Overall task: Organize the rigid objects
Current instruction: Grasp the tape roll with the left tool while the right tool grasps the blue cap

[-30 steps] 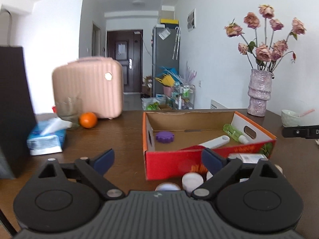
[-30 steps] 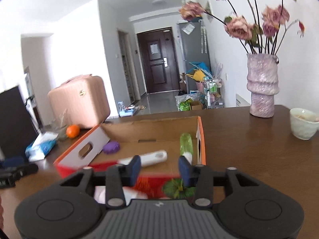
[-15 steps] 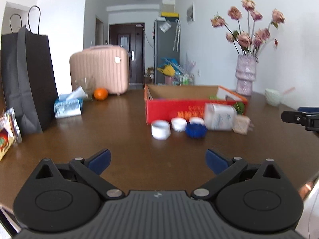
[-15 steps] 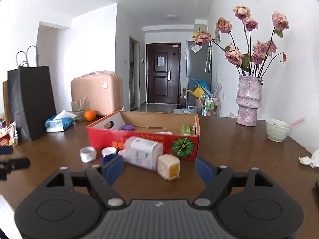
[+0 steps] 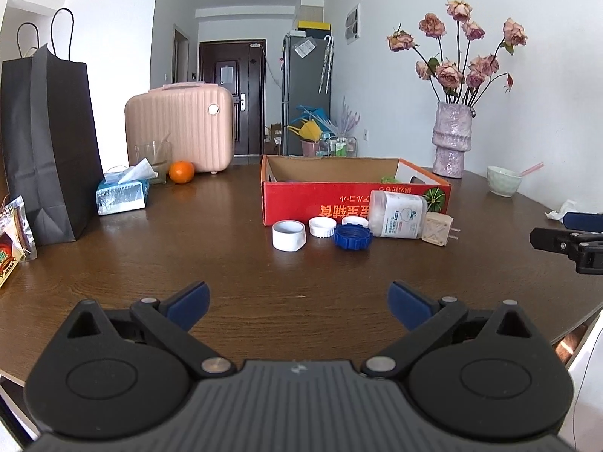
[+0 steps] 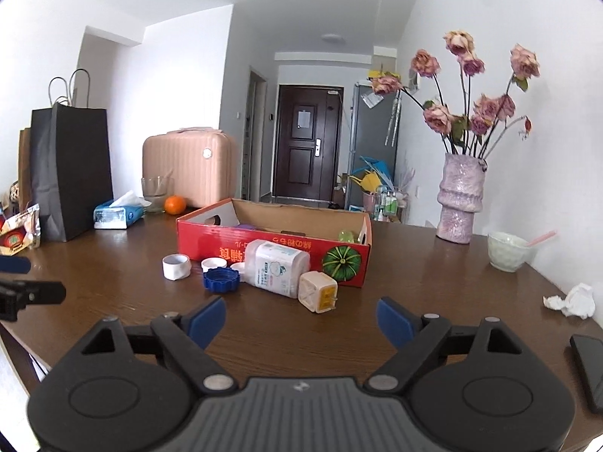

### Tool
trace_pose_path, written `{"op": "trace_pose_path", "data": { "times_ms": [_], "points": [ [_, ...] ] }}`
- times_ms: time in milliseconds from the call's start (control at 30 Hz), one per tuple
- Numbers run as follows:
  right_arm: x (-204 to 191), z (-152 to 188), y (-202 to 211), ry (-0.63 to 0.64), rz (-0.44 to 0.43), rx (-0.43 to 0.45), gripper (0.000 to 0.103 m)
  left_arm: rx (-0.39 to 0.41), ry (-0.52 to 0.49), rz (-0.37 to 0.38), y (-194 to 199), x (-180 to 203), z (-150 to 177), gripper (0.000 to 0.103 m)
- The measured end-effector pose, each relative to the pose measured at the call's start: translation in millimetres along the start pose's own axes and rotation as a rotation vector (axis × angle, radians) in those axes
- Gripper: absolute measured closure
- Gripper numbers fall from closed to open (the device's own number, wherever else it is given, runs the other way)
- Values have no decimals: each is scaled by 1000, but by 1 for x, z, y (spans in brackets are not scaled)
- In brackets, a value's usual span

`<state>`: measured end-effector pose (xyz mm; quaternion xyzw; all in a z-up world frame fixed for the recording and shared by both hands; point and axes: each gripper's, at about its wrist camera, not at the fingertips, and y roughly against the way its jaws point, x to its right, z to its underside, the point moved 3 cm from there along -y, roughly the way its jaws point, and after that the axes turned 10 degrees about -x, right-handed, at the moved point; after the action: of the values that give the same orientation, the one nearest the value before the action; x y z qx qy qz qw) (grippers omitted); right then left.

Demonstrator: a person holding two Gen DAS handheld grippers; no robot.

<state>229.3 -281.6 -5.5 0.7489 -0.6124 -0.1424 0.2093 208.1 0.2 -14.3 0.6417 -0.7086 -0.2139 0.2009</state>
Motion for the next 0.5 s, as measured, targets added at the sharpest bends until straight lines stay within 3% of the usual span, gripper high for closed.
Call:
{"op": "trace_pose_path", "data": {
  "times_ms": [267,500],
  "points": [
    [-3,1,-32,4,-16,-55,16,-79,36,-3,-39,-10,-8,0],
    [-9,-14,-73,-19,-67,-97,16,-106,26,11,-94,-22,-48,0]
  ]
}}
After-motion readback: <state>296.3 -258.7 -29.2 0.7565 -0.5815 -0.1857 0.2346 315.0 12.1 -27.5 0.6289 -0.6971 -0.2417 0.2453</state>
